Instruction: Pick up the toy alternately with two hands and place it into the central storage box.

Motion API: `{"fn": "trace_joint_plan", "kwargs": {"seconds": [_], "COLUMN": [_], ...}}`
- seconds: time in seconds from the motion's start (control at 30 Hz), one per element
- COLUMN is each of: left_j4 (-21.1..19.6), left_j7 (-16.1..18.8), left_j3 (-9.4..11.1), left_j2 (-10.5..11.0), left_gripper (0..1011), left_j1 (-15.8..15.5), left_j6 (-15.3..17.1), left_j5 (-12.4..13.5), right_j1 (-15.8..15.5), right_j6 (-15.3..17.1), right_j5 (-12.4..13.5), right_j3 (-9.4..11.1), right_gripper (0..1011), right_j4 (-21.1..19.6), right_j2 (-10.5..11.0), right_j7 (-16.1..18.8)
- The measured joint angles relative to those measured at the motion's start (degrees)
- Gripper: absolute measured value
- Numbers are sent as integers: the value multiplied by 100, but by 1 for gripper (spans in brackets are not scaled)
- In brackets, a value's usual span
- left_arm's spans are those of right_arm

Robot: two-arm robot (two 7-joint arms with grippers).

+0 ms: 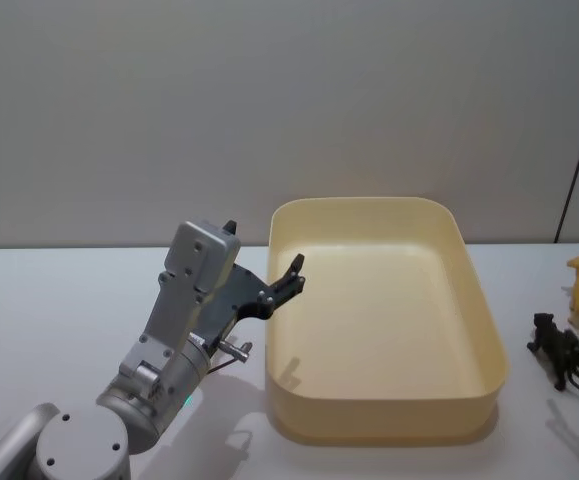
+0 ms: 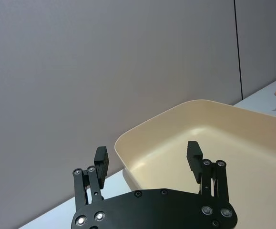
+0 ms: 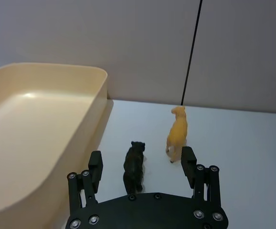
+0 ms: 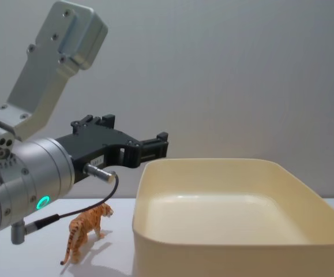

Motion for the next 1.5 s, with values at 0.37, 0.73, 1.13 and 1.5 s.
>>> {"fn": "trace_joint_plan", "kwargs": {"seconds": [0.37,0.73,1.13,1.5], "left_j4": [0,0,0,0], "left_j7": [0,0,0,0], "left_j3": [0,0,0,0], "left_j2": [0,0,0,0], "left_gripper": [1001,1001,1001,1001], "left_j1": [0,0,0,0], "left_j6": [0,0,0,0], "left_j5": [0,0,0,0], "right_j1": [428,1078,1535,1664], "right_j6": [370,451,355,325], "right_j5": [-236,-697,-1076,-1185], "right_j3": [-114,-308,-457,-498], "right_gripper": [1001,1001,757,398], "right_j4": [671,1556,2178,2357], "right_j2": [-175,-517,-777,-850], "right_j7": [331,547,665,715]}}
